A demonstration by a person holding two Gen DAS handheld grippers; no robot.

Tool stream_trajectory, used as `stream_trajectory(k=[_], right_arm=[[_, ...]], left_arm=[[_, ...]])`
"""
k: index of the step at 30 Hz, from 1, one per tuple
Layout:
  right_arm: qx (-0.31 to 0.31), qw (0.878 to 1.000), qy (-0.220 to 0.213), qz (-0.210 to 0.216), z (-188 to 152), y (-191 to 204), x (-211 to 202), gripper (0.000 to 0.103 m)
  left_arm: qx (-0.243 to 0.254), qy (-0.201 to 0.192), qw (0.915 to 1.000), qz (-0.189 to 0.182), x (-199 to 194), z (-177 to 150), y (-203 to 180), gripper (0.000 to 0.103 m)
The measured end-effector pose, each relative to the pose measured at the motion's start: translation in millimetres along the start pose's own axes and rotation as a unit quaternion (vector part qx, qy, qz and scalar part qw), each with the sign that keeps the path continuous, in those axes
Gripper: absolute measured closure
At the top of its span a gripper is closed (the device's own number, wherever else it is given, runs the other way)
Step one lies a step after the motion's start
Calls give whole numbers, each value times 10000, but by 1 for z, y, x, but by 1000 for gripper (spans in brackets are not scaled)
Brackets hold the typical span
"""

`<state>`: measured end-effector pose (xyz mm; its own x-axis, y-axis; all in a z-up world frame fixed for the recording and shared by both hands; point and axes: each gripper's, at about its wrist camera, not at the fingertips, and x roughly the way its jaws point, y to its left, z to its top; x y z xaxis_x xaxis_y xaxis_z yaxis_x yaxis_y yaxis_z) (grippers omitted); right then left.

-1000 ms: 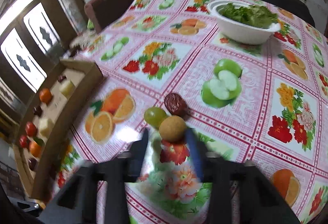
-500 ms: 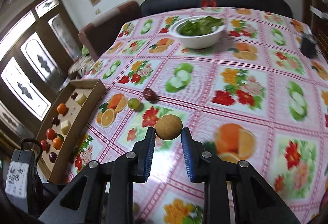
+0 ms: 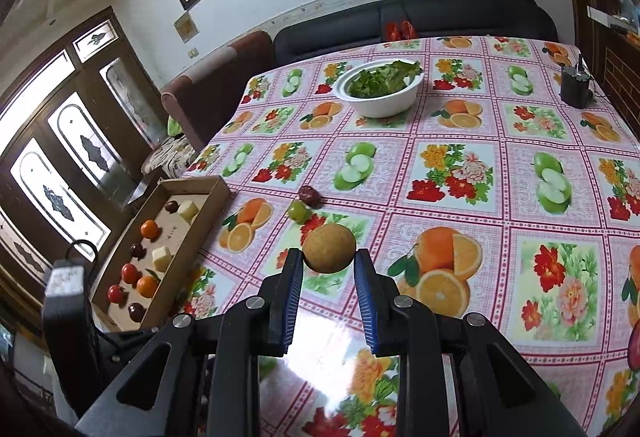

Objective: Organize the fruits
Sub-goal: 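Carry green grape in left tool over box while right tool carries tan fruit there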

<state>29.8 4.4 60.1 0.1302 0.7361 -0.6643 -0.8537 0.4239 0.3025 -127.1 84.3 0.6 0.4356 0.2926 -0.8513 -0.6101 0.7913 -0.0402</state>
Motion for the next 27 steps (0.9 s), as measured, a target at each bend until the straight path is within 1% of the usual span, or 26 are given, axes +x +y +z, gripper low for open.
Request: stream_trajectory(k=[6,10,21,27], right_arm=[[-125,9999,27,106,-5,17,-2,76],[-252,9995,14,213,-5,33,-5,76],[-628,9969,58,470,-5,78,-1,76],[-740,9957,73,552,-3,93,2,76]], left_arm=[[-250,-322,9983,418,-21,0,18,85],[-452,-460,9964,544,-31,-1,33,85],[-860,-585,9910,845,-43,-7,68,85],[-1041,-607,9882,943,-47,-12,85,85]])
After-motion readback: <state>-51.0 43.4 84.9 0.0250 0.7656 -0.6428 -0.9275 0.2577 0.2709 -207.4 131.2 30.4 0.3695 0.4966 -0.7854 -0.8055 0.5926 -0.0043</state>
